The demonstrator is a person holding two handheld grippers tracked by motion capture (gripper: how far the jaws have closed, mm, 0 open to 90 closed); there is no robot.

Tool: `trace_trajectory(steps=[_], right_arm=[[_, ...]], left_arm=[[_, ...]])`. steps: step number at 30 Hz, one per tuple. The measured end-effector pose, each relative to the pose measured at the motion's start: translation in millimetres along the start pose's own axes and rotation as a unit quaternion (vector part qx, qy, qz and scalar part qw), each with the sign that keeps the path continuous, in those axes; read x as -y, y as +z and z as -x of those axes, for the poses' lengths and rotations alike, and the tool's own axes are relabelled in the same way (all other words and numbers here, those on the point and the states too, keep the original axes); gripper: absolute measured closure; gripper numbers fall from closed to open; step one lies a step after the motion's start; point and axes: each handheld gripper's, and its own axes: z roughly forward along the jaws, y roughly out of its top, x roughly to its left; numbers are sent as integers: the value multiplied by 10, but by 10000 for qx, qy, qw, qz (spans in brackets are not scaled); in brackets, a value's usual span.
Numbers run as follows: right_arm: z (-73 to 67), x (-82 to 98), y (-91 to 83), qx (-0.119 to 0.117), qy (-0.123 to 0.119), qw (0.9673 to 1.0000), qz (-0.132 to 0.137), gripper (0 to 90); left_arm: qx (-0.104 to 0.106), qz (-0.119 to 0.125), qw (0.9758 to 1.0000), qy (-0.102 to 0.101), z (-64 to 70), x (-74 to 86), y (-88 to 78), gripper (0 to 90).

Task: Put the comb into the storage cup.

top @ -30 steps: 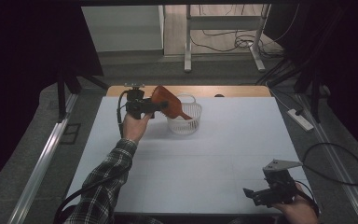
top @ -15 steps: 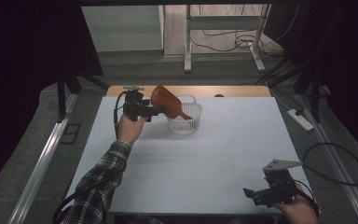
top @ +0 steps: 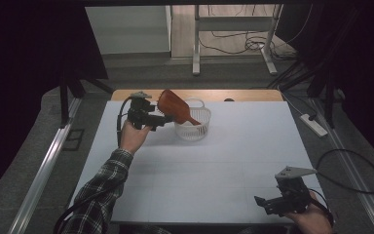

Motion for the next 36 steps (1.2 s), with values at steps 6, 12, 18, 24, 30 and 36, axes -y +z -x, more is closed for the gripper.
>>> trace_trajectory(steps=[6, 12, 18, 24, 30, 36], right_arm=[[-2, 1, -3, 16, -5, 10000, 14, 0], [3, 3, -9, 20, 5, 10000, 54, 0], [-3, 3, -8, 17, -9, 10000, 48, 0], [-6, 2, -8, 16, -13, 10000, 41, 0], [-6, 1, -3, 21, -32, 10000, 27, 0], [-10, 1, -1, 9, -64, 10000, 17, 0]], left_arm=[[-112, -29, 9998, 190, 33, 23, -47, 4], [-181, -4, 9994, 305, 67, 59, -94, 0], [-198, 58, 9992, 342, 72, 112, -137, 0], [-183, 110, 9991, 357, 66, 160, -184, 0], [-147, 74, 9991, 399, 76, 212, -200, 0], [-169, -3, 9988, 465, 91, 270, -193, 1]])
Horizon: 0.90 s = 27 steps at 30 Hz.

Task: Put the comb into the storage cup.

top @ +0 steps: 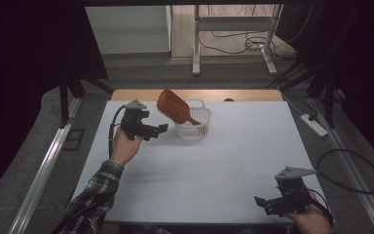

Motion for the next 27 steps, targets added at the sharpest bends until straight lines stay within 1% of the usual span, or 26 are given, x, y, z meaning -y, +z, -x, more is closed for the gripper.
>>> trace_trajectory(steps=[3, 8, 13, 17, 27], right_arm=[[2, 0, 0, 0, 3, 10000, 0, 0], [1, 0, 0, 2, 4, 10000, -3, 0], [0, 0, 0, 5, 4, 10000, -2, 0], [0, 0, -1, 3, 0, 10000, 1, 0], [-2, 0, -3, 10, -3, 10000, 12, 0]], left_arm=[[-9, -52, 10000, 80, 5, 27, -5, 6], [90, -82, 9999, 81, -8, 67, -14, 10], [138, -113, 9998, 89, -2, 99, -29, 7], [120, -157, 9997, 137, 16, 128, -50, 5], [111, -211, 9996, 119, 42, 254, -141, 0]])
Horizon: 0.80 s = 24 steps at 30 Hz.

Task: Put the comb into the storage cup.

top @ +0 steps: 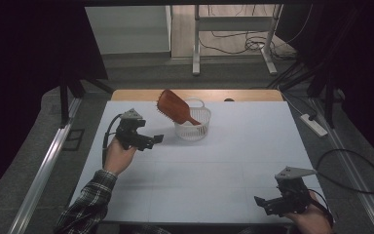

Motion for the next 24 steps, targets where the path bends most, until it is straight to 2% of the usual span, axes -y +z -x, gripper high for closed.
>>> trace_trajectory(steps=[1, 3, 6, 19, 24], right_arm=[[0, 0, 0, 1, -2, 10000, 0, 0], [-2, 0, -1, -1, -5, 10000, 1, 0], [-6, 0, -2, -2, -15, 10000, -6, 0], [-10, 1, -10, 19, -21, 10000, 42, 0], [-13, 2, -13, 39, -18, 10000, 50, 0]], left_arm=[[10, 1, 10000, -12, 6, 17, -9, 0], [-111, -43, 9999, 34, 30, 66, -37, 0], [-128, -93, 9999, 50, 45, 106, -63, 0], [-136, -180, 9997, 72, 159, 290, -197, 0], [-127, -140, 9998, 40, 197, 350, -267, 0]])
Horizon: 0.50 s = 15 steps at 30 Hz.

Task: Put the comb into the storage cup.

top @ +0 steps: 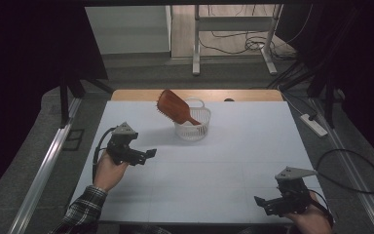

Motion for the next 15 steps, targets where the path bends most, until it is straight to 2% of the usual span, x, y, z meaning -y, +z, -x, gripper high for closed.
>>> trace_trajectory(steps=[3, 15], right_arm=[[1, 0, 1, 2, -2, 10000, -1, 0], [-6, 1, -5, 39, -6, 10000, 26, 0]], left_arm=[[-2, -24, 10000, 18, 10, 44, -44, 0], [-65, 19, 9999, -134, 56, 269, -280, 0]])
